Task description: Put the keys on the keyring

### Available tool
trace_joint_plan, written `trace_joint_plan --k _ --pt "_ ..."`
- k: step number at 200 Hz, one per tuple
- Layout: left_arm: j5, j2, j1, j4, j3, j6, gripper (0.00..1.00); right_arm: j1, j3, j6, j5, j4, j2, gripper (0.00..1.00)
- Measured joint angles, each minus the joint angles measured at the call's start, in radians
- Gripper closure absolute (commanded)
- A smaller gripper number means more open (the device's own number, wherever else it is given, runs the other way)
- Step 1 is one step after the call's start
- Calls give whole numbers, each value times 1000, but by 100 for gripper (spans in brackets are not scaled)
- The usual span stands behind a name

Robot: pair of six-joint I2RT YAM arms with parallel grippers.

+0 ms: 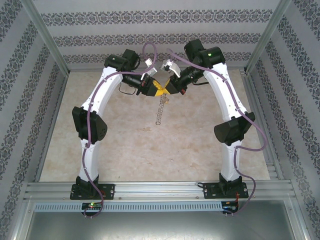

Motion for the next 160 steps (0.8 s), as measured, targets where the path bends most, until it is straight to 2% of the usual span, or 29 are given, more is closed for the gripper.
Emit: trace_joint_plan --k 5,63,70,81,96,109,130,160 --pt "1 0 0 0 0 1 100 0 -2 0 0 0 -1 100" --pt "3 0 2 9 0 1 100 -7 -48 43 -15 43 -24 100" --pt "5 0 2 17 0 -3 100 -10 -65 53 -16 61 -34 93" --pt "10 0 3 34 0 -10 100 -14 -100 73 -22 96 -55 90" --pt "19 0 3 57 0 -24 100 -22 -151 103 -29 147 -87 75" --pt "9 0 3 72 0 -36 100 -30 -195 133 -46 212 -119 72" --pt "5 0 -2 89 0 -54 100 -48 -261 180 -69 315 -174 61" --pt "1 0 -1 118 0 -81 100 -90 -412 262 -93 486 -281 57"
